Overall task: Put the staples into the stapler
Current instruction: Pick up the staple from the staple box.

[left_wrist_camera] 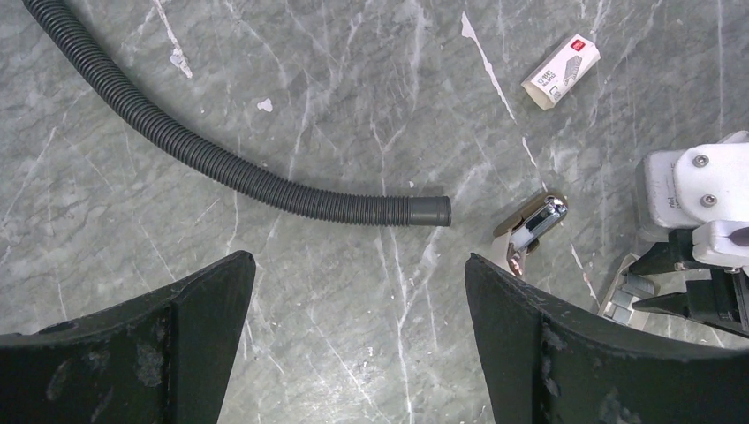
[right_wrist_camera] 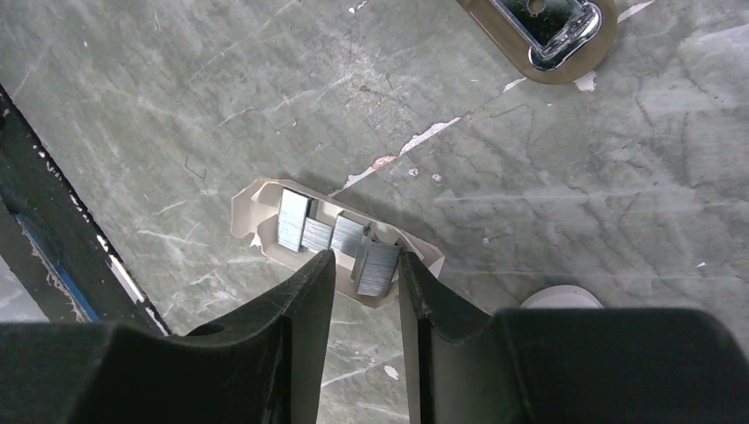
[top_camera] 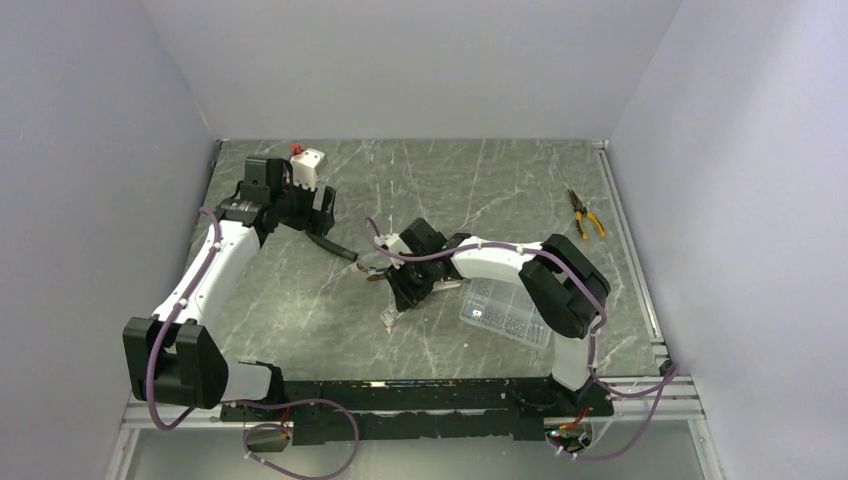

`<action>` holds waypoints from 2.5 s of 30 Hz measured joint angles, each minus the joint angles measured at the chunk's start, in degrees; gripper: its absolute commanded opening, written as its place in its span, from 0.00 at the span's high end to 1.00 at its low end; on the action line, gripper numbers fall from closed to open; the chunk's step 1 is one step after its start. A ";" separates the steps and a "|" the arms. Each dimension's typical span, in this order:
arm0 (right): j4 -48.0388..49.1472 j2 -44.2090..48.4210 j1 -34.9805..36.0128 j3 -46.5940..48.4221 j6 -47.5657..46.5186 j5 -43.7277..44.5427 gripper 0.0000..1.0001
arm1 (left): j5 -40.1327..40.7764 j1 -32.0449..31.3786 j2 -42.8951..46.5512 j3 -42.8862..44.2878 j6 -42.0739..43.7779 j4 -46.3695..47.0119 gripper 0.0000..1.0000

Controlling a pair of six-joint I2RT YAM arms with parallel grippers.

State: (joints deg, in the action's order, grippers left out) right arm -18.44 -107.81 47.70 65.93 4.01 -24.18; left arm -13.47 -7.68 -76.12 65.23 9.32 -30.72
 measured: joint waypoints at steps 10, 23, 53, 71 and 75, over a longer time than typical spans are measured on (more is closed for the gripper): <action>-0.52 -0.09 0.00 0.33 -0.48 0.76 0.70 | -0.28 0.00 0.00 0.00 0.00 0.02 0.07; -0.90 -0.11 -0.02 0.79 -0.48 0.94 0.77 | -0.68 0.00 0.00 0.00 0.02 -0.02 0.06; -1.55 6.10 -0.04 1.53 -8.07 -2.99 0.85 | 0.50 0.00 0.00 0.26 0.04 -0.13 0.05; -19.47 13.33 -8.26 4.57 -50.40 -2.91 0.86 | 1.33 0.00 -0.11 2.51 -0.02 -0.11 0.05; -22.08 9.77 -9.03 7.48 -56.08 -1.49 0.87 | 1.29 0.00 -0.11 2.54 -0.04 -0.02 0.05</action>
State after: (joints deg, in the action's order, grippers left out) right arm -40.51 -98.04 38.68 73.41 -52.07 -25.67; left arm -12.19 -7.68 -76.23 67.77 9.28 -30.74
